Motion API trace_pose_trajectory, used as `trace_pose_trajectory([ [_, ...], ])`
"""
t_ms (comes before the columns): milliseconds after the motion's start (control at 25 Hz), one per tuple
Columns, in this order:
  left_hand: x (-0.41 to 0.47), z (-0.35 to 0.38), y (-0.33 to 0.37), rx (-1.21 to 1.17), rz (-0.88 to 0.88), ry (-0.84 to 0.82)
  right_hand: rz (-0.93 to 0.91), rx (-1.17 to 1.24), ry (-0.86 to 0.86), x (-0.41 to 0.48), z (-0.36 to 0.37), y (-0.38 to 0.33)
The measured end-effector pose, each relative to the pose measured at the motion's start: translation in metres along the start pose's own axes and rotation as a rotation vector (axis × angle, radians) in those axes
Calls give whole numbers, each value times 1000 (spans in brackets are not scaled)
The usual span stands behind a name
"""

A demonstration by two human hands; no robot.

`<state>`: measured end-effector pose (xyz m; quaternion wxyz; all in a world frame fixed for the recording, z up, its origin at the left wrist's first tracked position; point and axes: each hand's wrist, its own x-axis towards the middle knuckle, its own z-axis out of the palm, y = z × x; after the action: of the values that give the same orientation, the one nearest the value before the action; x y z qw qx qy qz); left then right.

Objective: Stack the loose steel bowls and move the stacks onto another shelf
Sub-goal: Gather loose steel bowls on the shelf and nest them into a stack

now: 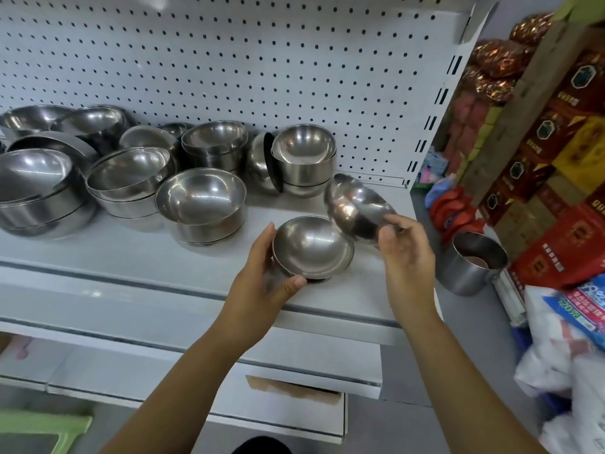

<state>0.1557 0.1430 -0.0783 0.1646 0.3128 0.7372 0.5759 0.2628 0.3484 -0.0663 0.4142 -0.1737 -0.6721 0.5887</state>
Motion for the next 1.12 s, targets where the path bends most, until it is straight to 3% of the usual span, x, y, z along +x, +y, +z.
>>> trace_pose_trajectory([
  [160, 1, 0, -1, -13, -22, -15, -23, -110, -157, -10, 18, -1],
  [480, 1, 6, 3, 73, 60, 6, 67, -208, -248, -19, 13, 2],
  [1120, 0, 27, 4, 320, 20, 112, 47, -167, -254, -17, 7, 3],
])
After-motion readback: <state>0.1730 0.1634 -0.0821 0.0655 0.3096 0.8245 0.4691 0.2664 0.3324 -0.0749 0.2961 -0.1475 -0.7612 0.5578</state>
